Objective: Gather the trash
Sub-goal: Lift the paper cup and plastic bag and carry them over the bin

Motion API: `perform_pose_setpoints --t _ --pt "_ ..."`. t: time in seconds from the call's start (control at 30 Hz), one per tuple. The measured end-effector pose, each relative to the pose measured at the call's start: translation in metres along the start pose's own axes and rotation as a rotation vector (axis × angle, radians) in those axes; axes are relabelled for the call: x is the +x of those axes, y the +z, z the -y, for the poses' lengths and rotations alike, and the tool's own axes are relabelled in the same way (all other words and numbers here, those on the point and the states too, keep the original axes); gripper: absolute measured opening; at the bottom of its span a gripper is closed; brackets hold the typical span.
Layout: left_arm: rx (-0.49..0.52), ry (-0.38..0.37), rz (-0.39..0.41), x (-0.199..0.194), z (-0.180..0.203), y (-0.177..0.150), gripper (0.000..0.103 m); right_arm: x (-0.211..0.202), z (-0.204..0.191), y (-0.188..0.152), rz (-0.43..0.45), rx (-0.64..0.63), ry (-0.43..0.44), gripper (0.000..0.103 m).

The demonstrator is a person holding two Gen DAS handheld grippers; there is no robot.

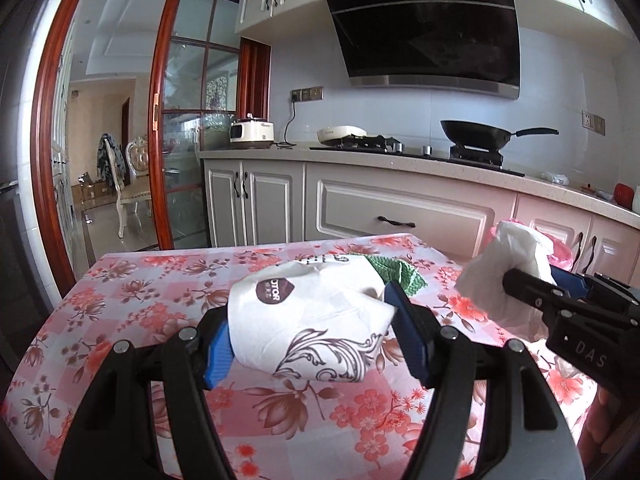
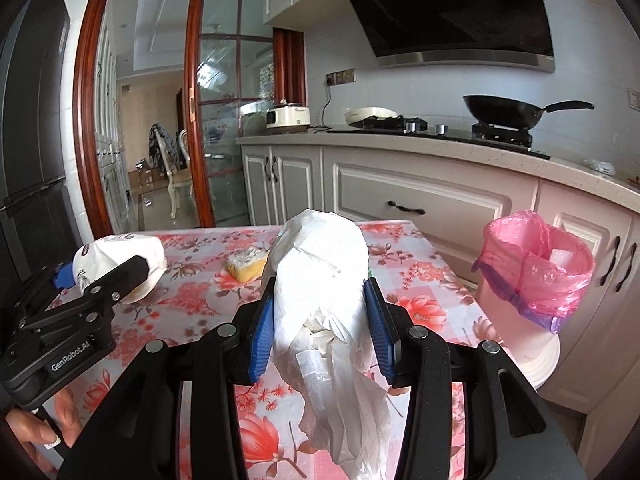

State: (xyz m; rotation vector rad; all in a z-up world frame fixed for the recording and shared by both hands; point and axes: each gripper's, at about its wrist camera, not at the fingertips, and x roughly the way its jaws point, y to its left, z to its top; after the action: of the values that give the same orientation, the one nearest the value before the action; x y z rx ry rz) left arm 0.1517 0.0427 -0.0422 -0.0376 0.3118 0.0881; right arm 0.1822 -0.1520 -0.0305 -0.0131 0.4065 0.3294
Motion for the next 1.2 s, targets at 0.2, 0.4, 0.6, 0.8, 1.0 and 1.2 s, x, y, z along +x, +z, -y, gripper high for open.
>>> perform_pose_setpoints --t 0.2,0.4,0.6,0.8,1.0,1.2 --pt "0.004 -0.017 0.042 -0.004 0.007 0.012 0.066 -0.010 0.005 0.010 0.043 0.002 -0.043 0.041" --pt "0.040 -0.087 0.079 0.007 0.037 0.031 0.066 -0.019 0.034 0.021 0.082 0.044 -0.120 0.041" --pt "0.065 -0.152 0.073 0.027 0.071 0.042 0.066 -0.028 0.071 0.025 0.107 0.079 -0.199 0.041" --pt "0.111 -0.216 0.072 0.046 0.110 0.049 0.066 -0.030 0.098 0.022 0.117 0.091 -0.251 0.041" --pt "0.126 -0.280 0.071 0.065 0.152 0.059 0.066 -0.034 0.130 0.022 0.143 0.095 -0.313 0.041" --pt "0.156 -0.337 0.080 0.086 0.199 0.070 0.066 -0.029 0.173 0.024 0.147 0.123 -0.359 0.041"
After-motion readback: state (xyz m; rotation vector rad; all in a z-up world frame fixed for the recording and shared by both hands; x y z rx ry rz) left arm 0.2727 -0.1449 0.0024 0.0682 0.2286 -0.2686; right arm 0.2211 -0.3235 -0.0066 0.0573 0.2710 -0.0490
